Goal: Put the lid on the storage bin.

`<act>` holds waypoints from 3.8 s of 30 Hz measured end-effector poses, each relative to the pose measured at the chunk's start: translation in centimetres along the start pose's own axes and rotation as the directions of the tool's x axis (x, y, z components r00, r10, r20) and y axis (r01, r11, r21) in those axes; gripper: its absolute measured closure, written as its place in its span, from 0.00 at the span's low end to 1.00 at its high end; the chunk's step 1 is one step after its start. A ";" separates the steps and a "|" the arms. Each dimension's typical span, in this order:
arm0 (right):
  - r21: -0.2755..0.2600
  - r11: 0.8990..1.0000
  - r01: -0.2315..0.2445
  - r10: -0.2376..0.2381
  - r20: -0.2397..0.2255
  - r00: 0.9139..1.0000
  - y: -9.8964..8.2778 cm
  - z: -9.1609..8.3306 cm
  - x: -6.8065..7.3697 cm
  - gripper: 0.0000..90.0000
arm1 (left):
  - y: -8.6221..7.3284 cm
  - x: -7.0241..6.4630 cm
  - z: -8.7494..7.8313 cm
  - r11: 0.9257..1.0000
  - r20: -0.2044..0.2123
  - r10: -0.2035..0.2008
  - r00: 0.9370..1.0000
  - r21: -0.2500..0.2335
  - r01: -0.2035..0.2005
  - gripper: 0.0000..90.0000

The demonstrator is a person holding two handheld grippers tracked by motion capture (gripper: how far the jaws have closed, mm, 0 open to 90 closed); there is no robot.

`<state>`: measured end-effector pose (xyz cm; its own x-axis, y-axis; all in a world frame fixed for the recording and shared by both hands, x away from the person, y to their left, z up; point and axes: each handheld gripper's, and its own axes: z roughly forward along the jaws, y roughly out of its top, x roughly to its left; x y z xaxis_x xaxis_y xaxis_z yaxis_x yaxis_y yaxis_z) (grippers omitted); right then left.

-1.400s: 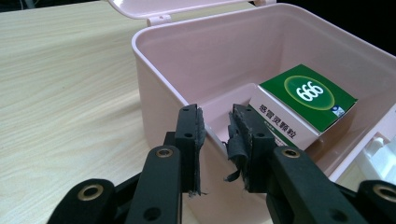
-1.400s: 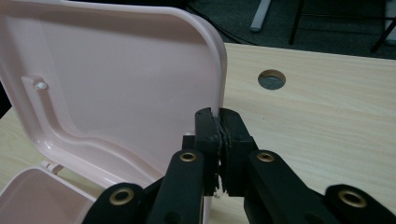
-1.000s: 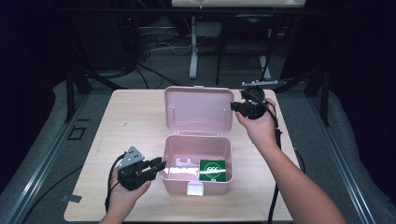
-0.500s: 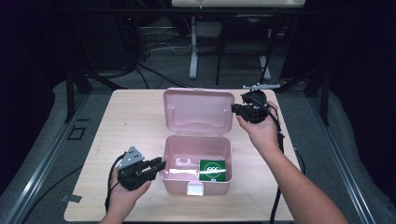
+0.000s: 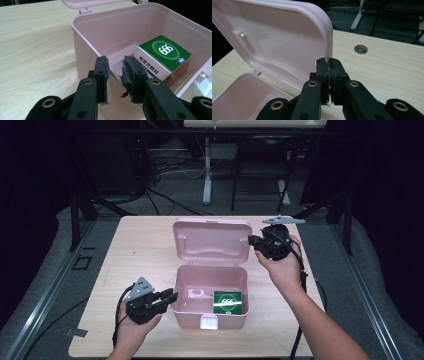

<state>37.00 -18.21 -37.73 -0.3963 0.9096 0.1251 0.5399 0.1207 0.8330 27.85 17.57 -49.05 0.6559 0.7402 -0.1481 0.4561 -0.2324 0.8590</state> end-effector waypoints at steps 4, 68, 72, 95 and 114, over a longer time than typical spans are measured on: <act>-0.006 1.000 0.002 -0.002 -0.002 1.000 -0.3 -0.3 0.1 0.97 | 0.0 0.0 0.0 1.000 0.000 0.001 1.000 0.001 -0.001 0.81; -0.176 0.984 0.014 -0.022 -0.040 0.999 -7.4 -4.1 2.1 0.96 | 0.5 0.3 -0.7 1.000 -0.011 -0.018 1.000 -0.024 0.018 0.77; -0.176 0.984 0.015 -0.023 -0.042 0.999 -7.5 -4.1 2.2 0.96 | 1.6 0.6 -1.4 0.997 -0.030 -0.024 0.999 -0.070 0.021 0.71; -0.157 0.988 -0.001 -0.011 -0.076 0.997 -8.3 -3.5 1.8 0.88 | 8.2 -0.8 -2.8 0.983 -0.066 0.060 0.996 -0.168 -0.071 0.70; -0.101 0.994 -0.032 0.027 -0.054 0.998 -9.6 -1.8 0.6 0.84 | 8.8 -1.0 -3.4 0.983 -0.068 0.078 0.995 -0.164 -0.089 0.74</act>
<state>30.25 -19.50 -44.71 -0.4208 0.8899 0.1761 0.4745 0.0505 0.8788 29.19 16.91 -39.70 0.6470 0.7611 -0.0464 0.2917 -0.1907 0.9373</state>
